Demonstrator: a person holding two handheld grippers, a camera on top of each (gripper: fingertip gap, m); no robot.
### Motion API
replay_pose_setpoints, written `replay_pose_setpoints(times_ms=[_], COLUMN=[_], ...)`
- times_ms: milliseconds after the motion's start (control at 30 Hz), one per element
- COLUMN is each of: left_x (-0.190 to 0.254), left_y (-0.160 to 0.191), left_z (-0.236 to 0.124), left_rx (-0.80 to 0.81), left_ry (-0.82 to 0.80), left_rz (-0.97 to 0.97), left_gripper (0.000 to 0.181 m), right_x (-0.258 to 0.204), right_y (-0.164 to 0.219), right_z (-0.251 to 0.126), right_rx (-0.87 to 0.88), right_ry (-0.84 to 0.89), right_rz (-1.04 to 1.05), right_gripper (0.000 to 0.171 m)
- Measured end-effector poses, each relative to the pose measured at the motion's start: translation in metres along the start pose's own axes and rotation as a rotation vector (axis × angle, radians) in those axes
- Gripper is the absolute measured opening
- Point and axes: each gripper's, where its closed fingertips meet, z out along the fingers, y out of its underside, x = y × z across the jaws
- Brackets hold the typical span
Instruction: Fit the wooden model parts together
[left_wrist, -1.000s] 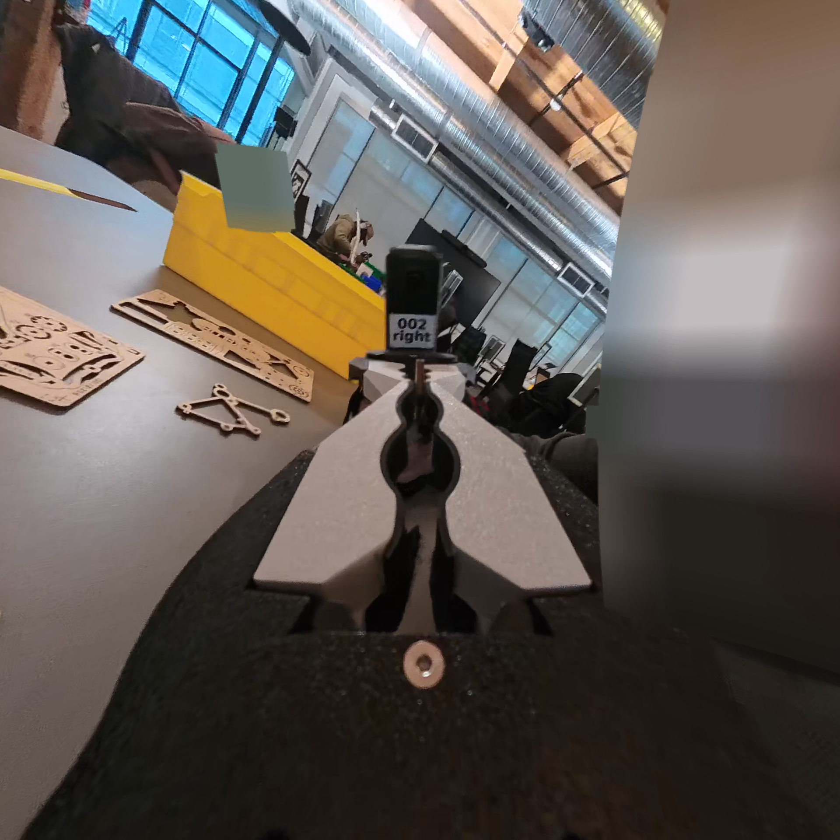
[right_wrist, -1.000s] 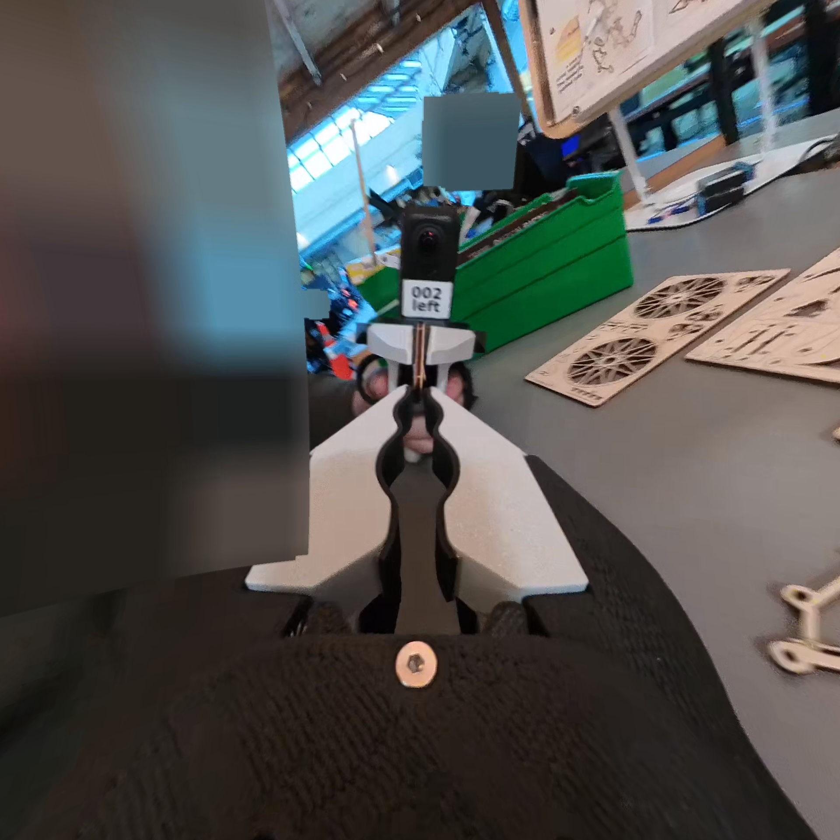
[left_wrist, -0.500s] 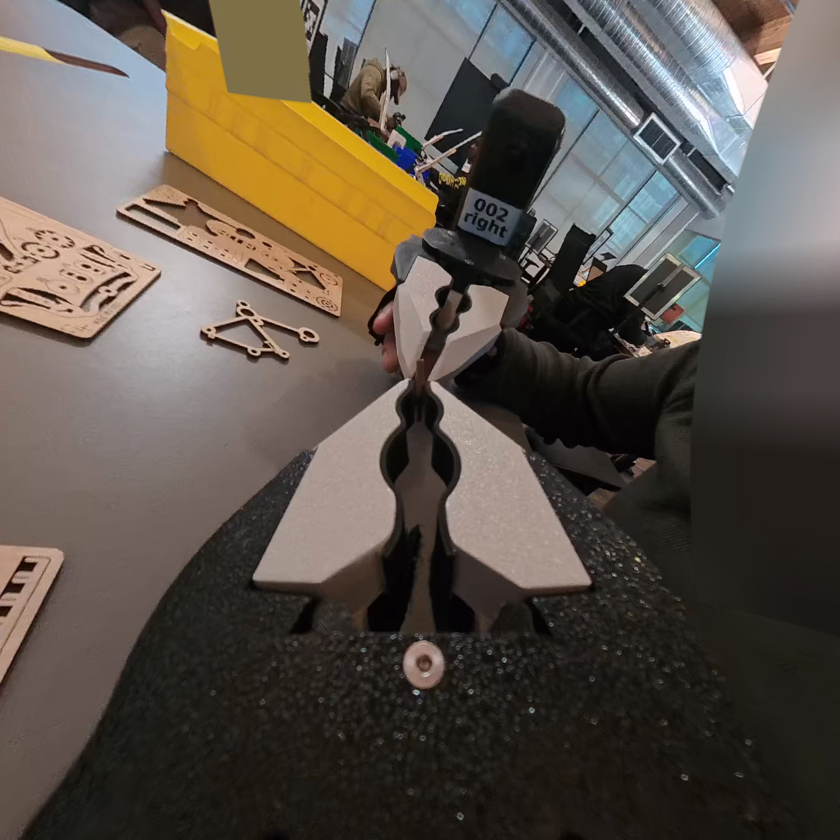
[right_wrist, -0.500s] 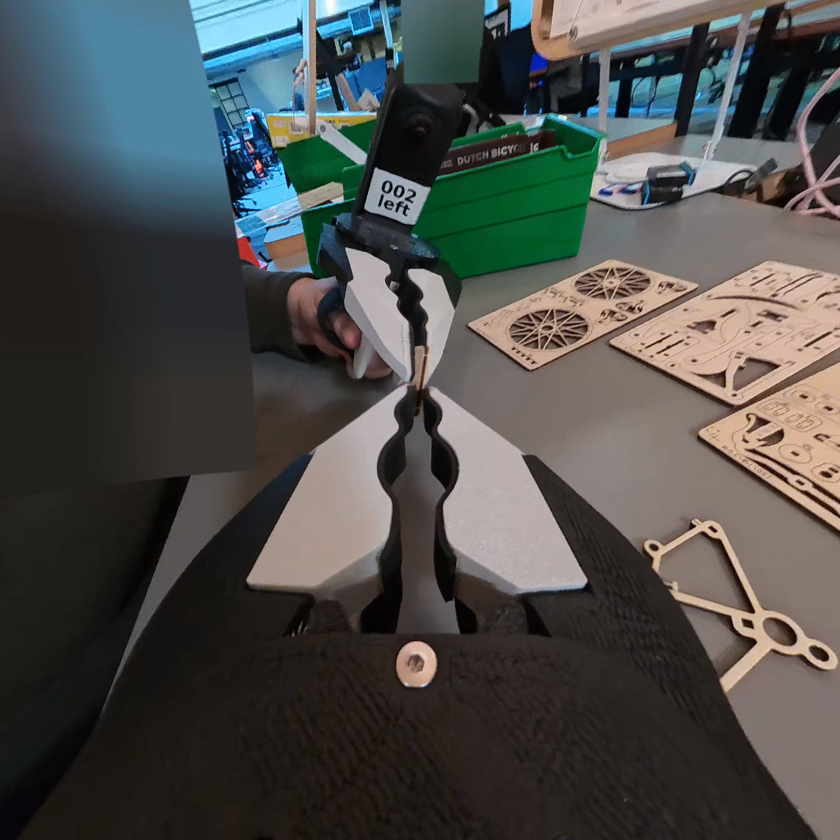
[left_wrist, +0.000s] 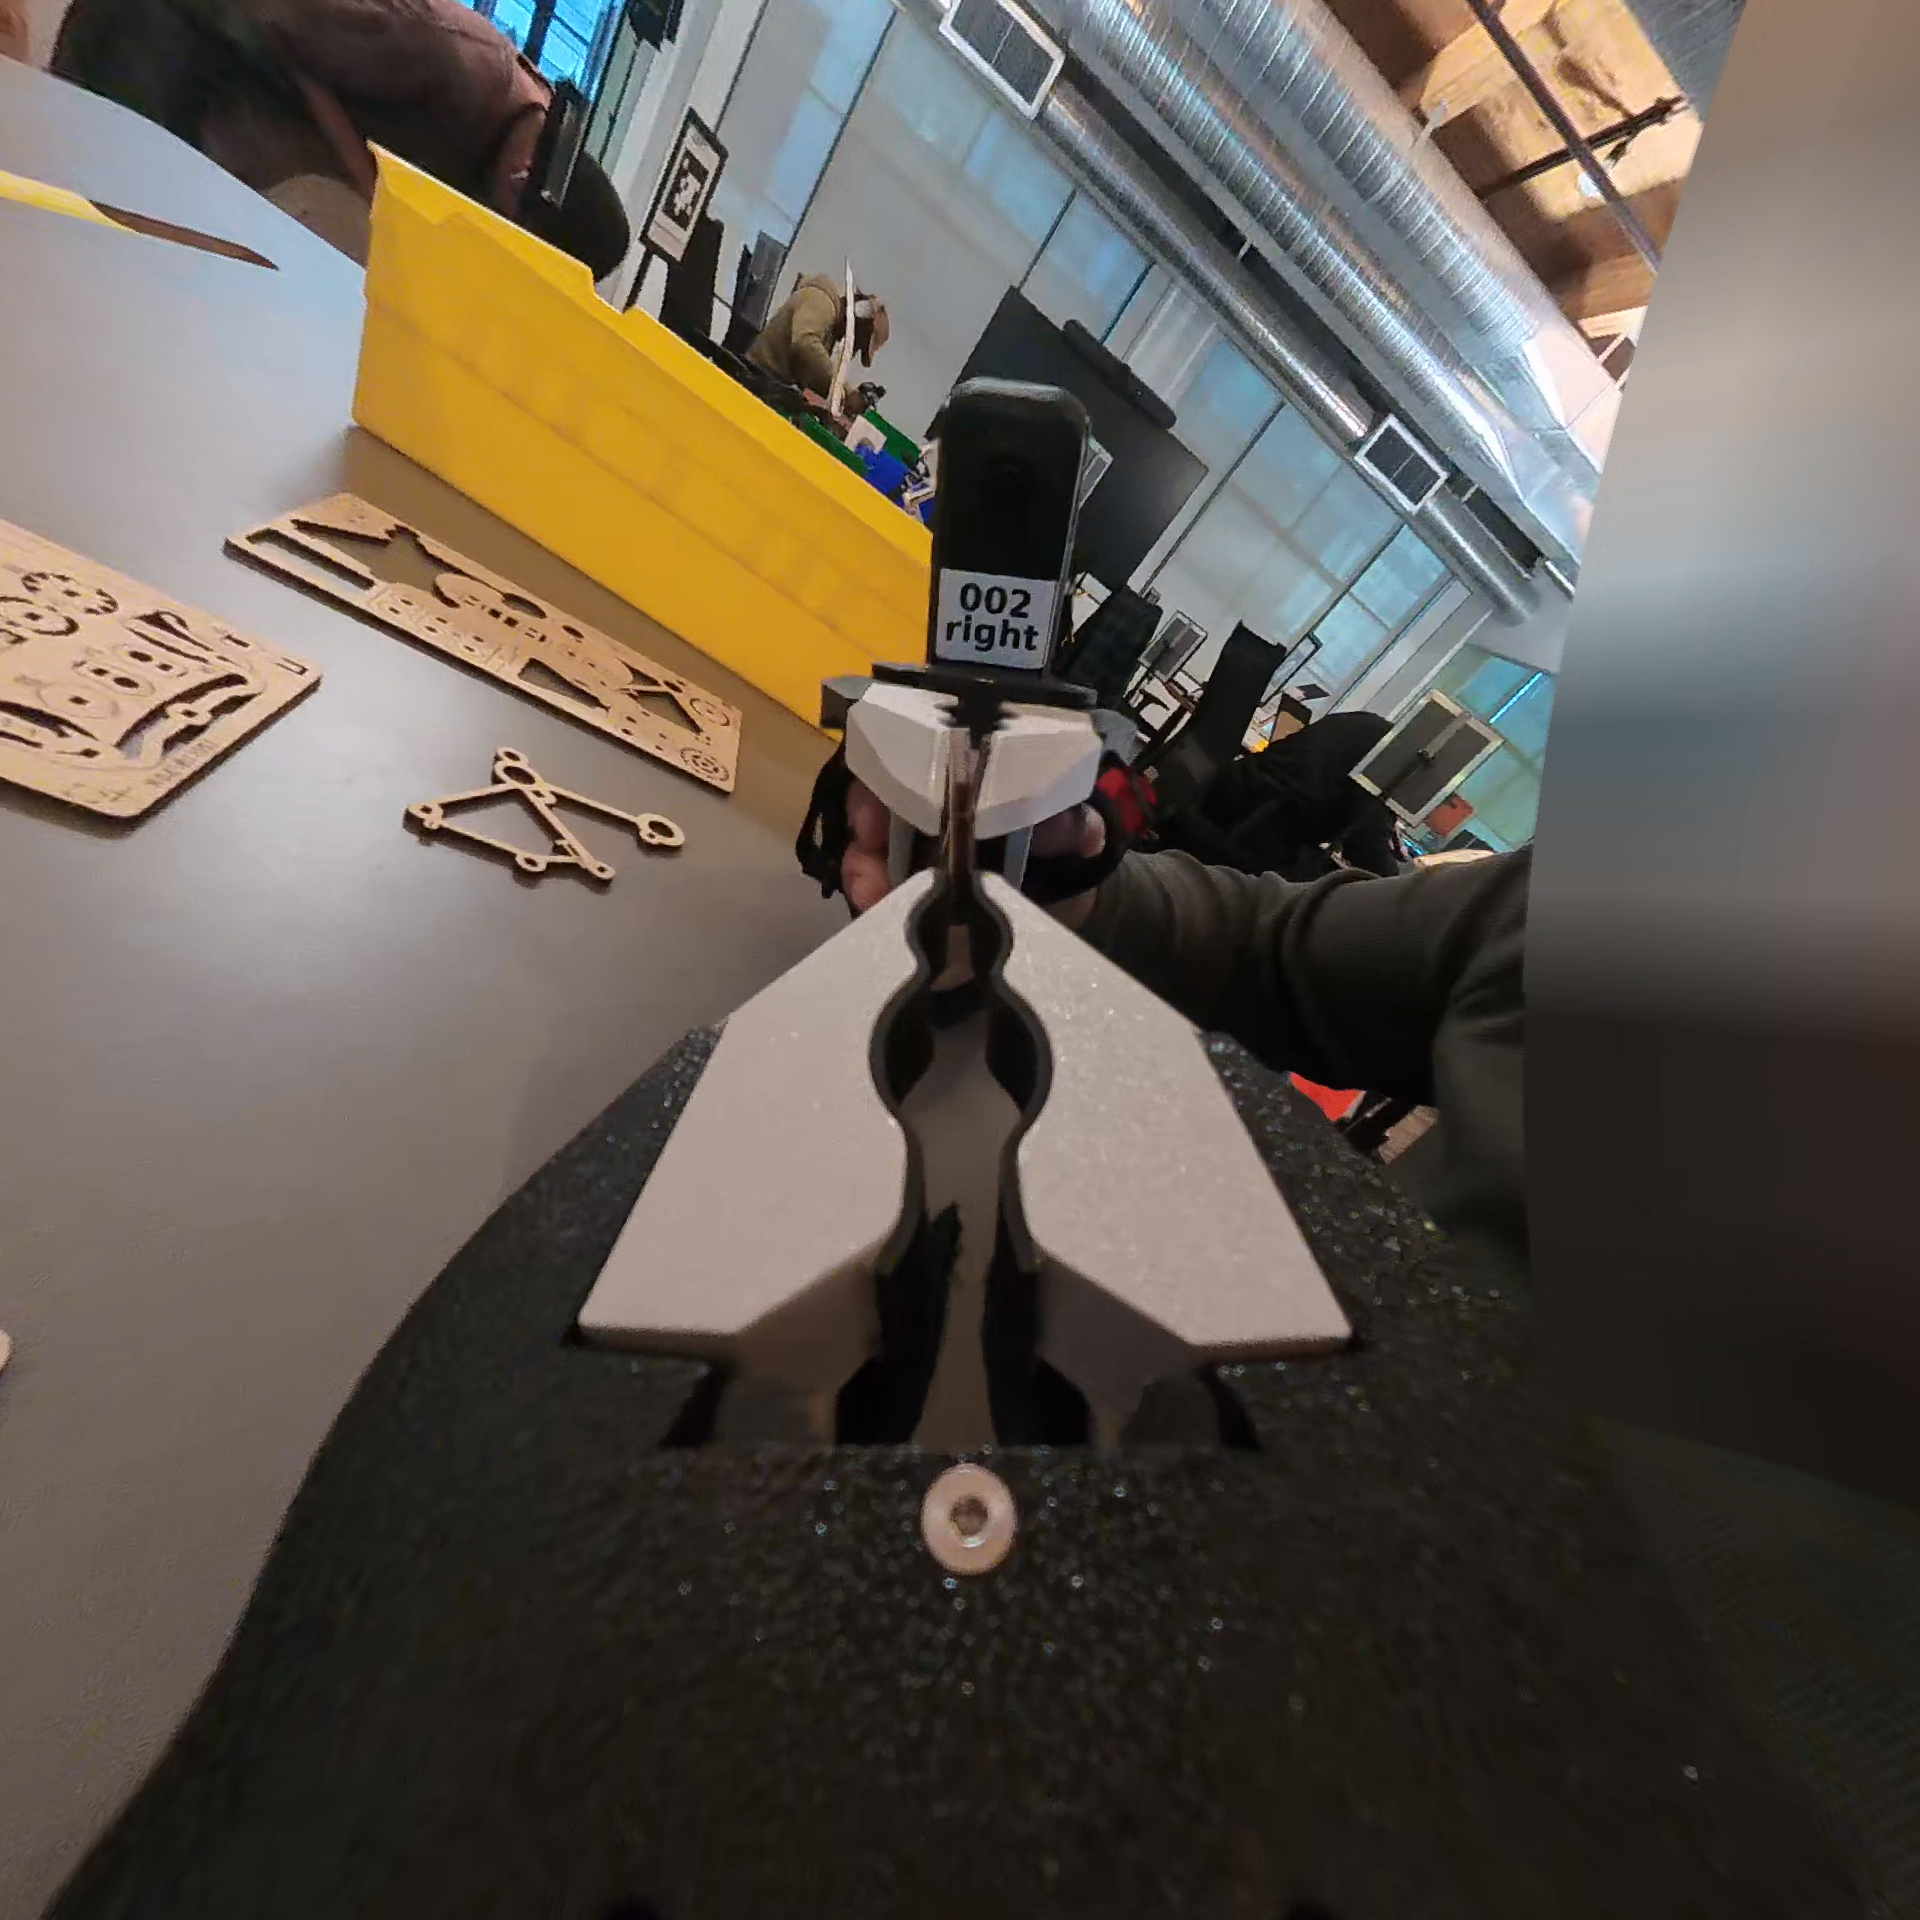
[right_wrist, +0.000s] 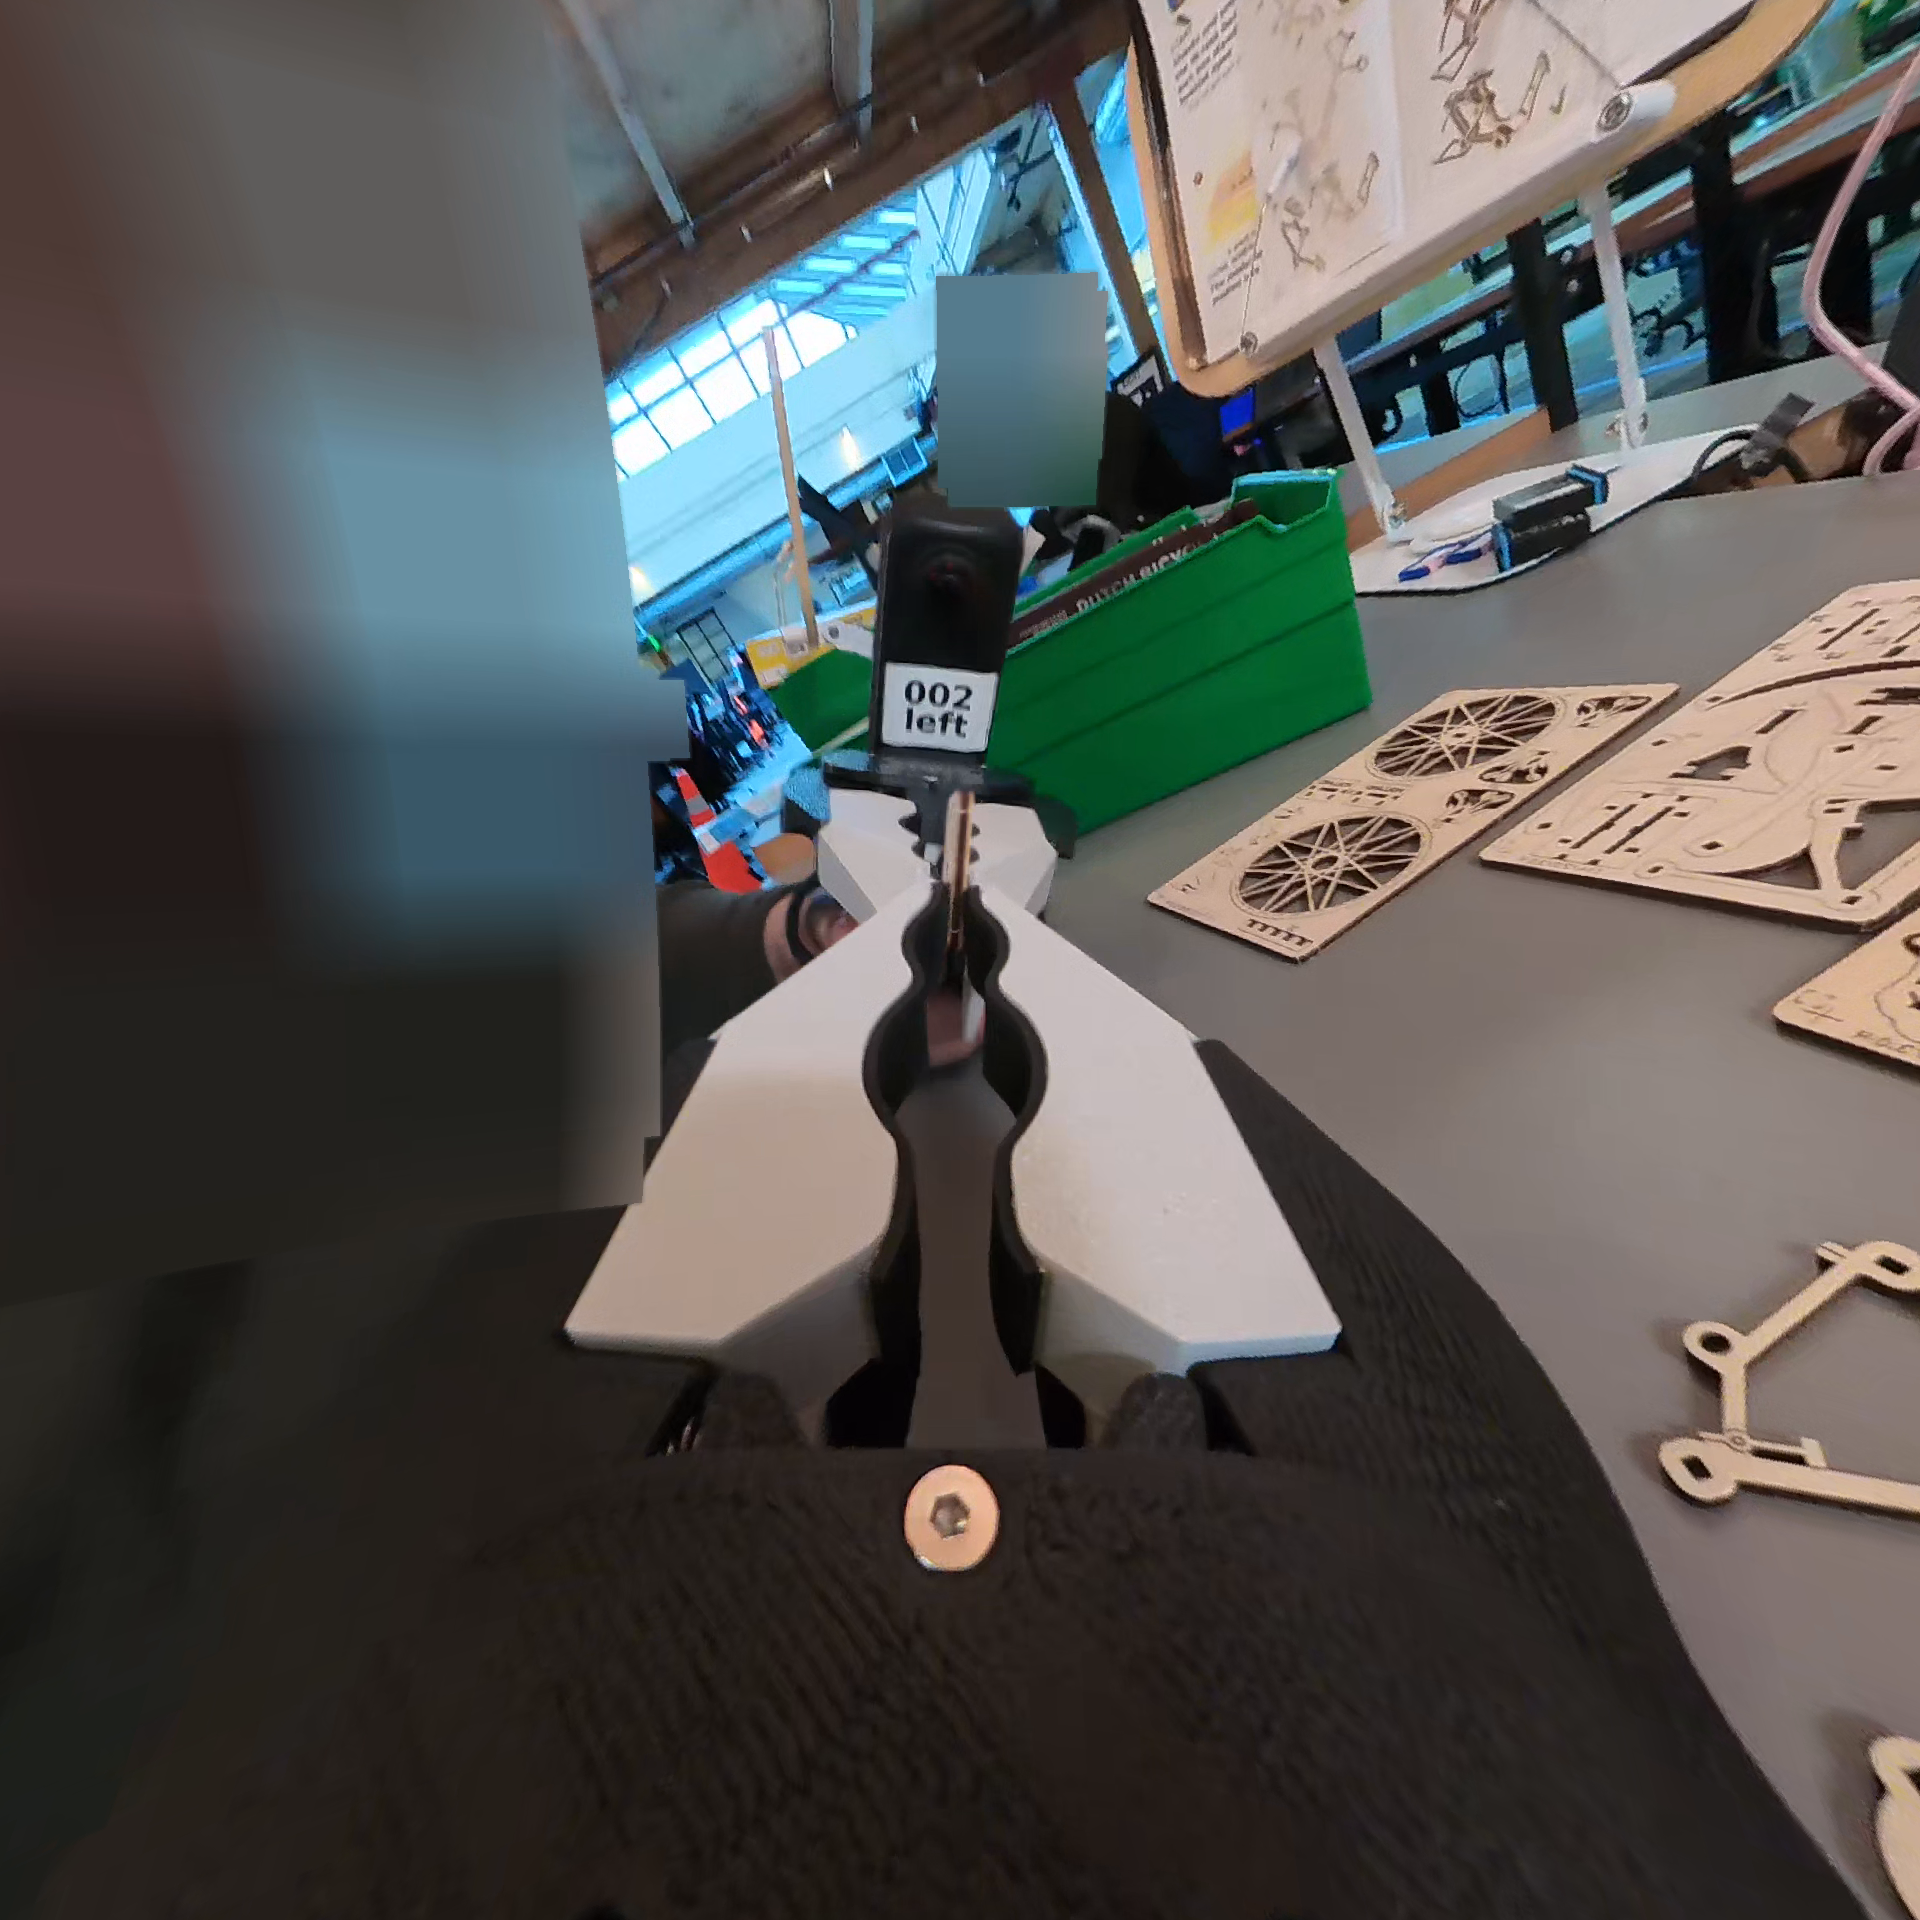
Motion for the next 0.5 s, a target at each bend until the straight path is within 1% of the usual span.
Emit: replay_pose_setpoints(times_ms=[100,233,500], left_x=[-0.004,-0.013,-0.031], left_y=[0.006,0.015,0.026], left_z=[-0.001,-0.002,-0.003], left_rx=[-0.050,-0.110,-0.207], left_ry=[0.000,-0.058,-0.239], left_rz=[-0.058,-0.078,0.091], left_gripper=[0.000,0.001,0.001], right_x=[0.004,0.013,0.029], right_y=[0.007,0.016,0.029], right_z=[0.000,0.000,-0.001], right_rx=[-0.058,-0.142,-0.258], right_ry=[0.055,0.125,0.283], right_rz=[-0.066,-0.123,-0.209], right_gripper=[0.001,0.001,0.000])
